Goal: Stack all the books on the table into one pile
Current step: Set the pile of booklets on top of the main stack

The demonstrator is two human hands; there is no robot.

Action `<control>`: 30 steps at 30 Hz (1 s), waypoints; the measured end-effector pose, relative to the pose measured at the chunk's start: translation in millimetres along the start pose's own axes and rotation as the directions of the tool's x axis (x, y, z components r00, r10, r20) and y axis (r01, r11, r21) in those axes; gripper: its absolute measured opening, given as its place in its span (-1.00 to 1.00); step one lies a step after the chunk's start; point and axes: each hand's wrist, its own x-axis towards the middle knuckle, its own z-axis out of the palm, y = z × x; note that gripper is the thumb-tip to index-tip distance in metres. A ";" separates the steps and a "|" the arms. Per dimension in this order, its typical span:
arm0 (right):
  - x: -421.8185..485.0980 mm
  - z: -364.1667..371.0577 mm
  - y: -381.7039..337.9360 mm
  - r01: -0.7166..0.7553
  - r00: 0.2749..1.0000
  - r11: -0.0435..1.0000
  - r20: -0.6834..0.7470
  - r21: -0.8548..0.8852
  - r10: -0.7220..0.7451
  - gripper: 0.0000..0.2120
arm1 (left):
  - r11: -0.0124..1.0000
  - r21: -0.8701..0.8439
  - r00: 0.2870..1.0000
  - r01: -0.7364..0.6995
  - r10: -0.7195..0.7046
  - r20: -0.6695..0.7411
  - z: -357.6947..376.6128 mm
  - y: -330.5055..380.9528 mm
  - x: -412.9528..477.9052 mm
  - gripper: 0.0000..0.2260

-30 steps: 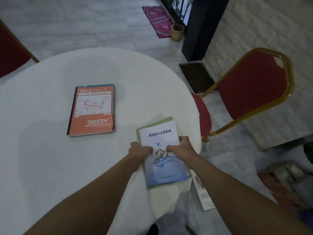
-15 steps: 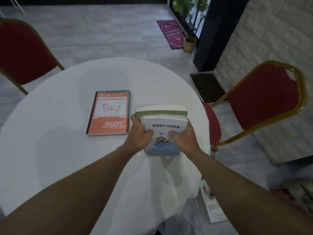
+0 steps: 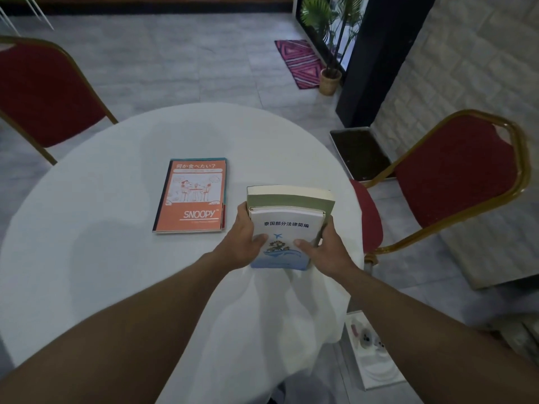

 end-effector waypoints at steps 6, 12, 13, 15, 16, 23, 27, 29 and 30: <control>-1.3 7.9 3.7 0.020 1.000 1.000 -0.002 0.023 -0.020 -0.36 | 0.999 0.015 0.999 -0.043 0.043 -0.004 -0.3 -2.8 -4.9 -0.30; 0.2 7.3 3.5 0.050 0.998 0.999 0.027 -0.021 -0.049 -0.37 | 0.997 0.075 0.999 -0.027 0.030 -0.037 -3.0 -3.0 -4.4 -0.32; 0.2 7.5 2.7 0.060 0.998 0.998 0.017 -0.023 -0.060 -0.37 | 0.997 0.074 0.999 -0.029 0.032 -0.043 -4.6 -2.7 -3.2 -0.32; 1.0 8.3 2.4 0.077 0.997 0.997 -0.002 -0.024 -0.078 -0.37 | 0.995 0.090 0.998 -0.048 0.052 -0.042 -6.2 -3.8 -0.8 -0.33; 1.4 9.5 3.3 0.077 0.997 0.997 -0.001 -0.026 -0.077 -0.37 | 0.995 0.091 0.998 -0.046 0.049 -0.039 -6.3 -6.0 -0.3 -0.34; 3.6 18.5 21.3 0.019 0.999 0.998 0.042 -0.063 -0.017 -0.41 | 0.998 0.062 1.000 -0.022 0.022 0.002 -3.2 -8.8 -10.9 -0.36; 1.4 21.4 26.7 -0.017 0.999 0.995 0.042 -0.096 0.021 -0.41 | 0.997 0.063 0.999 0.044 -0.046 0.027 -5.0 -6.4 -12.9 -0.42; 2.9 20.1 24.8 -0.013 0.998 0.994 0.055 -0.111 0.019 -0.40 | 0.996 0.058 0.996 0.070 -0.073 0.044 -7.0 -4.1 -12.0 -0.42; 3.9 19.2 23.4 -0.008 0.998 0.993 0.062 -0.121 0.015 -0.39 | 0.995 0.061 0.996 0.079 -0.082 0.048 -7.9 -2.8 -11.5 -0.42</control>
